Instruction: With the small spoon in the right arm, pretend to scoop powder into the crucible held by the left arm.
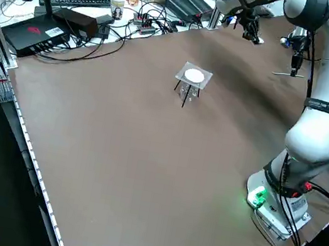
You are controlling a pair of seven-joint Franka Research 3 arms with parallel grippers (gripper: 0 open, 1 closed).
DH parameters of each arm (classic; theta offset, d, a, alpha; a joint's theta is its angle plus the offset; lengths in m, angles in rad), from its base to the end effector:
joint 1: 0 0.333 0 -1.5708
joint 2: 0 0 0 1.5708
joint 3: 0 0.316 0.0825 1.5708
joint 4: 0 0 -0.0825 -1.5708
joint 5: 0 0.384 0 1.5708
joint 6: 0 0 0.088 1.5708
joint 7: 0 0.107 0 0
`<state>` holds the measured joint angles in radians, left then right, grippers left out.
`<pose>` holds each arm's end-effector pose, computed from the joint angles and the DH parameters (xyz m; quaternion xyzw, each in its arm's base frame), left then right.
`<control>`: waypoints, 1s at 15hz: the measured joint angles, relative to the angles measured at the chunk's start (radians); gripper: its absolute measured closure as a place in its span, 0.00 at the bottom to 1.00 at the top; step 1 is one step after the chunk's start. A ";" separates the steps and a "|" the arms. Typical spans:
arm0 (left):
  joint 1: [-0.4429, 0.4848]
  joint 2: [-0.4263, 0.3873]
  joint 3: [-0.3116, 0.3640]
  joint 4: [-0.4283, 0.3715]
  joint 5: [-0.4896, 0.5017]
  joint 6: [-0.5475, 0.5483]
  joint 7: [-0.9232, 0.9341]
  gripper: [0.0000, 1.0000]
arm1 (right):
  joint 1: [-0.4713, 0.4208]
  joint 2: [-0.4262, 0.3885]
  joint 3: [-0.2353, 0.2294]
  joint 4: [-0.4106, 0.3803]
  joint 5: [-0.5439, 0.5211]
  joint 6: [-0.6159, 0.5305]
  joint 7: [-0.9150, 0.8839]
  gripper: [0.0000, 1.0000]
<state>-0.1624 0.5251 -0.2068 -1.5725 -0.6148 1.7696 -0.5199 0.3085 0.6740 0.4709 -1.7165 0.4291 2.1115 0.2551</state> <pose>0.6051 -0.2686 0.3389 0.9128 0.1799 -0.2807 0.2358 0.4695 0.4522 0.2259 -0.9391 -0.0910 0.2517 0.2156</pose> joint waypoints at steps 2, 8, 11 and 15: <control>-0.003 0.009 0.001 0.000 0.000 0.006 -0.001 0.94 | 0.008 0.038 -0.004 0.042 0.000 0.000 0.046 0.79; 0.004 0.015 0.003 0.002 0.000 0.019 -0.001 0.94 | 0.036 0.077 -0.078 0.073 -0.035 0.003 0.056 0.79; 0.002 0.016 0.003 0.002 0.000 0.027 -0.001 0.94 | 0.045 0.077 -0.090 0.084 -0.149 0.003 0.057 0.79; 0.001 0.016 0.002 0.002 0.000 0.036 -0.001 0.94 | 0.051 0.065 -0.090 0.102 -0.310 0.003 0.092 0.79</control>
<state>-0.1614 0.5411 -0.2045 -1.5701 -0.6148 1.8054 -0.5207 0.3599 0.7386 0.3807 -1.6150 0.1187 2.1149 0.3474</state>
